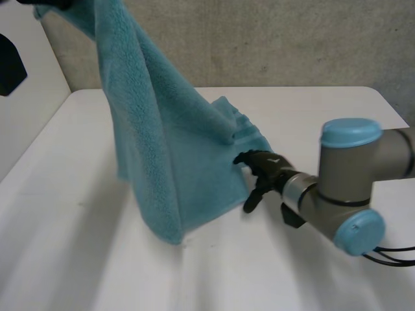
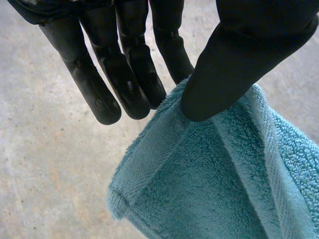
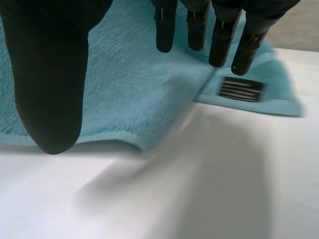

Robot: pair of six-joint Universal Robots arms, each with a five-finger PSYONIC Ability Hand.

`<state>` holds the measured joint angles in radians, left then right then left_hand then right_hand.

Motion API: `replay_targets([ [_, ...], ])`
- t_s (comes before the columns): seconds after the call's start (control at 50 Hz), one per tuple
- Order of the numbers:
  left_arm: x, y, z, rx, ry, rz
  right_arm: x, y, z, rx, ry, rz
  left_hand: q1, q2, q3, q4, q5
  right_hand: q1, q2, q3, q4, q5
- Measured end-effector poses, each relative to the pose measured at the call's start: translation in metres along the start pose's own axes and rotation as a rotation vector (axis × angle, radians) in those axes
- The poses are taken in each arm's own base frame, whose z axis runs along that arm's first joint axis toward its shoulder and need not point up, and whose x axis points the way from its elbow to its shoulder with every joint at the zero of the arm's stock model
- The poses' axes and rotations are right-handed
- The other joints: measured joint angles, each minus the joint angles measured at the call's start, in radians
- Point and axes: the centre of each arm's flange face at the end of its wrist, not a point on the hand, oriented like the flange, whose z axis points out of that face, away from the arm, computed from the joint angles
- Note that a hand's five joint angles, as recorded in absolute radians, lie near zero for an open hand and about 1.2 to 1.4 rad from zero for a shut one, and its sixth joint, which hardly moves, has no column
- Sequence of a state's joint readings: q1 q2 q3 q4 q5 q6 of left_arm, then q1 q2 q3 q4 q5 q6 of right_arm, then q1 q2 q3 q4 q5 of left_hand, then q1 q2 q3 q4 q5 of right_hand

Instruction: Fold the laundry

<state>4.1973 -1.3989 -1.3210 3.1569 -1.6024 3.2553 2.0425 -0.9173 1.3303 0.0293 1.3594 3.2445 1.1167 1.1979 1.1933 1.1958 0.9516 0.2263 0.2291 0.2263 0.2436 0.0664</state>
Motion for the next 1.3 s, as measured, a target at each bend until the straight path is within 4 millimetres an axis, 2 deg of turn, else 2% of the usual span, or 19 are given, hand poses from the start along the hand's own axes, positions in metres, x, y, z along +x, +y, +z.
replay_targets([
  [0.04,0.0,0.0,0.0,0.0,0.0,0.0,0.0,0.0,0.0,0.0,0.0,0.0,0.0,0.0,0.0,0.0,0.0,0.0,0.0,0.0,0.0,0.0],
  [0.08,-0.001,-0.006,0.0,0.02,-0.003,0.0,-0.024,0.009,0.003,0.0,-0.055,-0.027,0.0,0.0,0.0,0.0,0.0,0.0,0.0,-0.001,-0.001,0.0],
  [0.18,-0.002,-0.01,0.0,0.031,-0.006,0.0,-0.04,0.01,0.003,0.028,-0.06,-0.051,0.0,0.0,0.0,0.0,0.0,-0.021,0.0,-0.012,-0.01,0.0],
  [0.34,-0.002,-0.013,-0.006,0.037,-0.003,-0.002,-0.032,-0.024,-0.004,0.154,0.071,-0.06,0.0,0.0,0.0,0.0,0.0,-0.021,0.0,-0.012,-0.01,0.0],
  [0.38,-0.001,-0.014,-0.013,0.033,0.007,-0.004,-0.026,-0.06,-0.008,0.253,0.087,-0.078,0.0,0.0,0.0,0.0,0.0,-0.021,0.0,-0.012,-0.01,0.0],
  [0.5,0.006,-0.012,-0.028,0.021,0.067,-0.01,-0.024,-0.092,0.0,0.299,-0.062,-0.172,0.0,0.0,0.0,0.0,0.0,-0.021,0.0,-0.012,-0.01,0.0],
  [0.66,0.013,-0.013,-0.044,0.023,0.136,-0.018,-0.033,-0.086,0.034,0.231,-0.267,-0.248,0.0,0.0,0.0,0.0,0.0,-0.015,0.006,-0.001,-0.004,0.005],
  [0.72,0.015,-0.014,-0.047,0.027,0.151,-0.019,-0.033,-0.07,0.054,0.18,-0.309,-0.254,0.0,0.0,0.0,0.0,0.0,0.119,0.177,0.169,0.15,0.148],
  [0.8,0.015,-0.013,-0.045,0.031,0.152,-0.017,-0.029,-0.054,0.072,0.148,-0.308,-0.255,0.0,0.0,0.0,0.0,0.0,0.605,0.753,0.744,0.711,0.688],
  [0.86,0.013,-0.01,-0.04,0.034,0.14,-0.01,-0.021,-0.056,0.078,0.16,-0.262,-0.254,0.0,0.0,0.0,0.0,0.0,0.713,0.888,0.869,0.854,0.833],
  [0.9,0.008,-0.002,-0.031,0.034,0.121,0.001,-0.009,-0.069,0.079,0.196,-0.175,-0.251,0.0,0.001,0.0,0.0,0.0,0.735,0.948,0.949,0.93,0.896],
  [0.98,0.002,0.008,-0.02,0.027,0.095,0.015,0.002,-0.089,0.072,0.242,-0.08,-0.25,0.0,0.001,0.0,0.001,0.0,0.735,0.948,0.949,0.93,0.896],
  [1.02,-0.011,0.029,-0.002,0.005,0.055,0.039,0.016,-0.13,0.043,0.328,0.07,-0.246,0.0,0.001,0.0,0.0,0.0,0.735,0.948,0.949,0.93,0.901],
  [1.12,-0.022,0.052,0.014,-0.026,0.044,0.056,0.019,-0.155,0.01,0.375,0.139,-0.246,0.0,0.001,0.0,0.001,0.0,0.735,0.948,0.949,0.939,0.907],
  [1.14,-0.026,0.068,0.022,-0.047,0.051,0.061,0.017,-0.162,-0.008,0.392,0.158,-0.249,0.0,0.001,0.0,0.001,0.0,0.735,0.948,0.951,0.946,0.909],
  [1.16,-0.026,0.068,0.022,-0.047,0.051,0.061,0.017,-0.162,-0.008,0.392,0.158,-0.249,0.0,0.001,0.0,0.001,0.0,0.735,0.948,0.951,0.946,0.909],
  [1.18,-0.03,0.094,0.033,-0.078,0.076,0.064,0.011,-0.162,-0.036,0.401,0.173,-0.276,0.0,0.001,0.0,0.001,0.0,0.735,0.948,0.953,0.947,0.911],
  [1.26,-0.032,0.12,0.042,-0.108,0.102,0.062,0.003,-0.147,-0.058,0.385,0.181,-0.325,0.0,0.001,0.0,0.001,0.0,0.735,0.948,0.955,0.949,0.913],
  [1.3,-0.033,0.139,0.046,-0.134,0.114,0.058,-0.004,-0.123,-0.069,0.339,0.184,-0.382,0.0,0.001,0.0,0.001,0.0,0.735,0.948,0.955,0.949,0.913],
])
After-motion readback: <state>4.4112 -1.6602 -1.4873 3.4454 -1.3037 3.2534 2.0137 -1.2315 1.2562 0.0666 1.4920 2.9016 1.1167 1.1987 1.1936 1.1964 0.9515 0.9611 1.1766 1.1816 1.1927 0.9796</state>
